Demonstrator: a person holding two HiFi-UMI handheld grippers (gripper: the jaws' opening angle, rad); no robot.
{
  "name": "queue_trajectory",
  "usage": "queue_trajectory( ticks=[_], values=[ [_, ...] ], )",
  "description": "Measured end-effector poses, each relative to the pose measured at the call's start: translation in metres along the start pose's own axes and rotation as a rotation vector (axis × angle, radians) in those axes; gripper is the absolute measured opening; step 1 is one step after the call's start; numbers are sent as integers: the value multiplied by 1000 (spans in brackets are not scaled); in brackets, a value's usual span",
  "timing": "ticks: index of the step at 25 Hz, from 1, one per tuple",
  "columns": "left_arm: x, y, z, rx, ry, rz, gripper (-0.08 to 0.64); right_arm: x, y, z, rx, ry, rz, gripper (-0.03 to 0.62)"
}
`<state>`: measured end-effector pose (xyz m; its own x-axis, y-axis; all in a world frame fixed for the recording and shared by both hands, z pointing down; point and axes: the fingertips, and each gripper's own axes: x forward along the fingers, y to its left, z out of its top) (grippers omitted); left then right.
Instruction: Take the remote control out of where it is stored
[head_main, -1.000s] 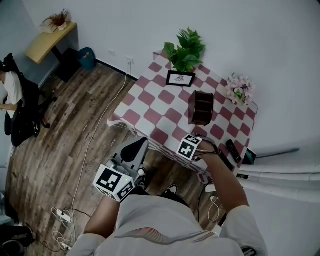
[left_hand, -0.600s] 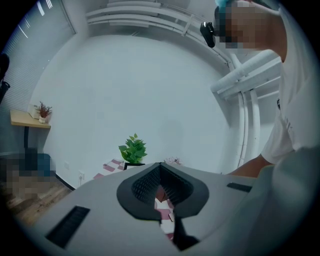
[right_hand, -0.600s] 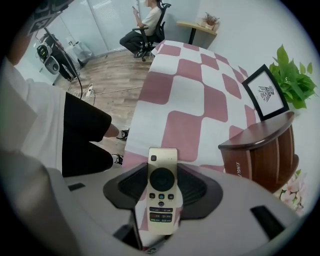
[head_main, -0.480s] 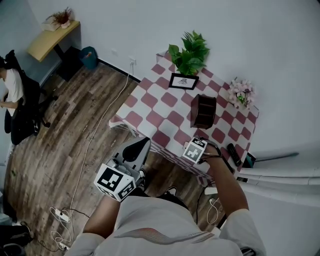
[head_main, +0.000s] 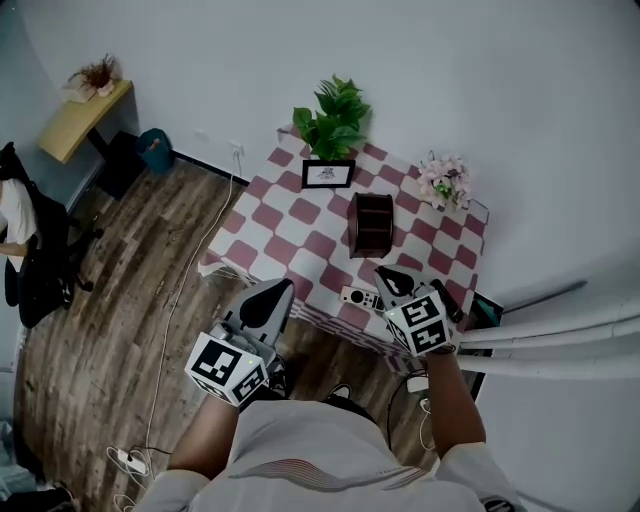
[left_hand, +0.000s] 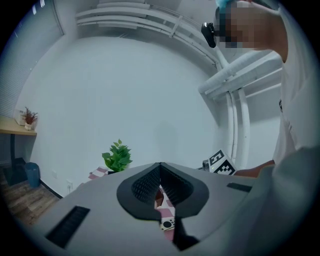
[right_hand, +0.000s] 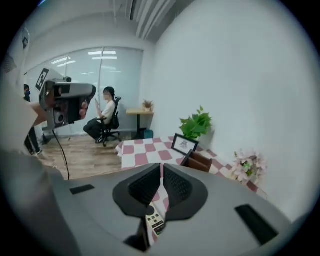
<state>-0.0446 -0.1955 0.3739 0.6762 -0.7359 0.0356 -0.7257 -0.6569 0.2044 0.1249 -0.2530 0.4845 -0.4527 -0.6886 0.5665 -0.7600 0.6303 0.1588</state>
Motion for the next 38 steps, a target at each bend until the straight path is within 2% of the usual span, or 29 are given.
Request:
queue_trajectory(
  ticks=[7, 14, 18, 29, 38],
  values=[
    [14, -42, 10, 45, -1, -53, 8, -85, -20, 35, 95, -281, -109, 14],
    [22, -80, 19, 92, -18, -76, 9, -154, -24, 42, 221, -473, -150, 12],
    [24, -96, 18, 108, -21, -92, 8, -174, -28, 29, 247, -486, -189, 11],
    [22, -111, 20, 116, -25, -110, 8, -187, -26, 20, 262, -480, -214, 11],
    [15, -112, 22, 123, -19, -115, 9, -181, -18, 22, 295, -485, -187, 11]
  ],
)
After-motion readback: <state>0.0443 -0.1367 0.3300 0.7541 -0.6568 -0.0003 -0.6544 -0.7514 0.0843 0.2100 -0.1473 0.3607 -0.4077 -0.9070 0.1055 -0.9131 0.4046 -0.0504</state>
